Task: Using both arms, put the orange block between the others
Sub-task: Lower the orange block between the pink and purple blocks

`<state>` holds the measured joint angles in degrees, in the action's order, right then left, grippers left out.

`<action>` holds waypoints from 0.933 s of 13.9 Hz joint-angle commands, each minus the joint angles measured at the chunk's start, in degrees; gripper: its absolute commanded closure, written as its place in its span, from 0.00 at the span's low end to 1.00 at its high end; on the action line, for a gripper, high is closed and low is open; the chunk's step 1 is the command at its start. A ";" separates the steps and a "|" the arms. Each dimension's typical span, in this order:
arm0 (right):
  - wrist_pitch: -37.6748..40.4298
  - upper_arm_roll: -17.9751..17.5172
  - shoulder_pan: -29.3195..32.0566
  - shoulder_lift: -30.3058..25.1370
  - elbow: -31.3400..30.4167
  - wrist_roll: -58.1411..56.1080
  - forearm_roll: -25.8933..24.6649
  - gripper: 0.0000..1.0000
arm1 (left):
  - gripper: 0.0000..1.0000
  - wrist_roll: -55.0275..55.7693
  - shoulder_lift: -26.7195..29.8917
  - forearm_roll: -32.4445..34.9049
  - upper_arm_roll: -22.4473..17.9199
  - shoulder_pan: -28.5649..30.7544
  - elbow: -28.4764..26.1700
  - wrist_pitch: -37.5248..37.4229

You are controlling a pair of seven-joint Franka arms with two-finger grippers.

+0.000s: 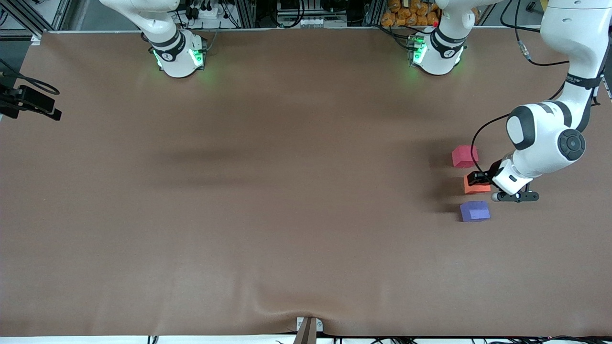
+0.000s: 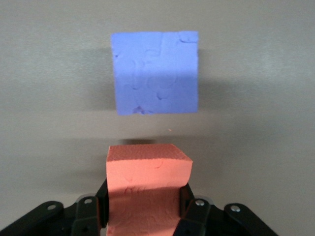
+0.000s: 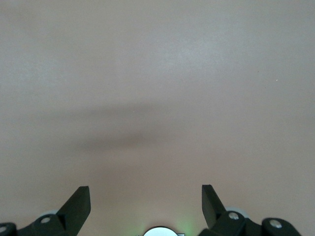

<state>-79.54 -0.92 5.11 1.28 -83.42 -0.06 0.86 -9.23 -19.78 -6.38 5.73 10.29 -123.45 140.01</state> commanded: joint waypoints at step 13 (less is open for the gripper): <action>-0.35 -0.40 0.34 -0.49 -0.25 -0.47 0.28 0.00 | 0.69 -8.26 -1.93 -6.98 0.51 1.14 -2.14 6.50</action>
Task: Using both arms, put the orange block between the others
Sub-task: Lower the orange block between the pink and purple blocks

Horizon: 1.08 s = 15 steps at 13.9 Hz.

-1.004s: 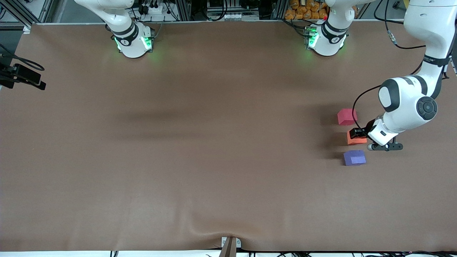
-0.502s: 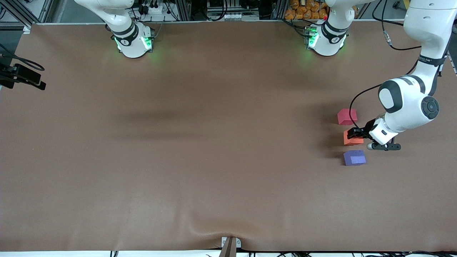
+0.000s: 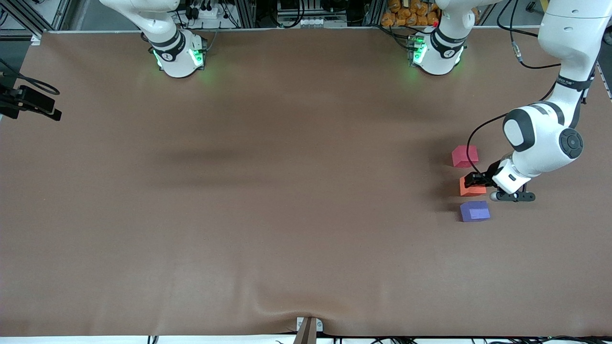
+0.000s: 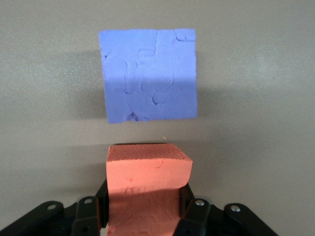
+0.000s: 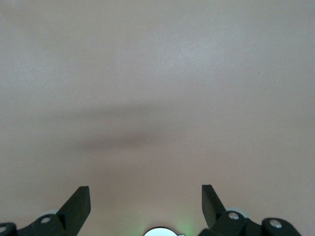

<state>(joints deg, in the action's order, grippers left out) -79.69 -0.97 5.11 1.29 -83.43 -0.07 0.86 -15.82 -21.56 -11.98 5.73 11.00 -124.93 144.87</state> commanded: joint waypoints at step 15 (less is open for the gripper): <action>-0.02 -0.35 0.34 -0.50 -0.24 -0.37 0.28 0.00 | 0.63 -1.59 -1.55 -3.49 1.13 0.07 -0.66 3.05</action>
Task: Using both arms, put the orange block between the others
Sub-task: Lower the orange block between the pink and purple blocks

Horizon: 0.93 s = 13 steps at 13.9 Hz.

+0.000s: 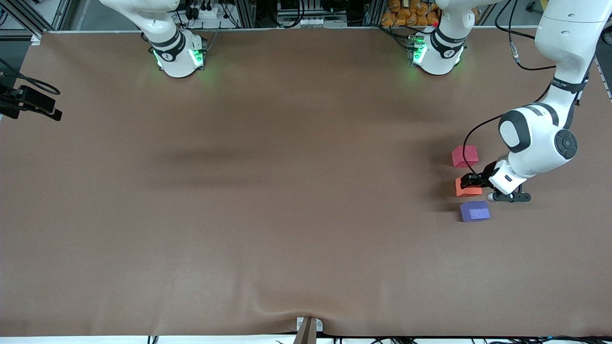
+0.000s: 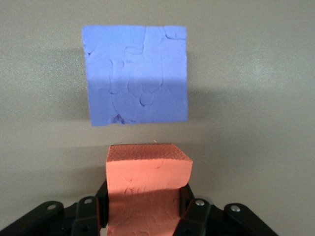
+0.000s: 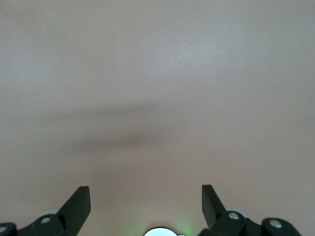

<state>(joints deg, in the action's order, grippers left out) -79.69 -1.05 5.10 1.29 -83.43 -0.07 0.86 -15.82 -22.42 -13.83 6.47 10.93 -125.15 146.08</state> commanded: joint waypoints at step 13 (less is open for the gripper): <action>-0.02 -0.35 0.17 -0.50 -0.24 -0.29 0.28 0.00 | 0.00 1.75 2.28 -1.55 0.48 -0.21 2.44 -3.86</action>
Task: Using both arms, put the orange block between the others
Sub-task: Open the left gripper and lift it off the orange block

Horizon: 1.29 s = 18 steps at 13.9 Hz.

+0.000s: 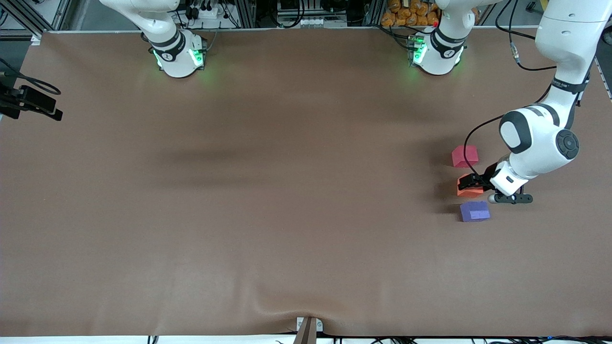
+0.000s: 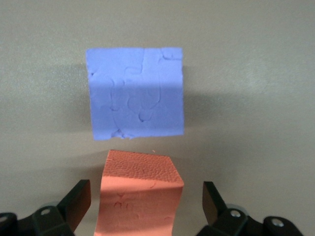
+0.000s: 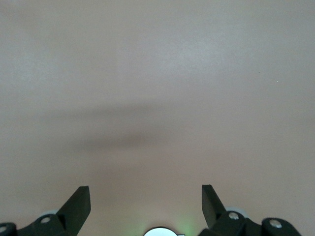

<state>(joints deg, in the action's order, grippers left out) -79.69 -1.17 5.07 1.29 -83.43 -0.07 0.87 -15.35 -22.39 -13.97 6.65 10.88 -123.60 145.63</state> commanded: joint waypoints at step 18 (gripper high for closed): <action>-0.11 -0.23 -0.15 -0.41 -0.24 -0.20 0.28 0.00 | 0.00 23.61 7.45 4.57 4.77 -0.16 33.67 -48.76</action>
<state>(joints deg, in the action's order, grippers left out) -79.69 -1.36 4.95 1.30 -83.48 -0.07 0.87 6.93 -14.93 -10.64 11.13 10.43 -93.51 100.45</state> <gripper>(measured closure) 0.000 0.000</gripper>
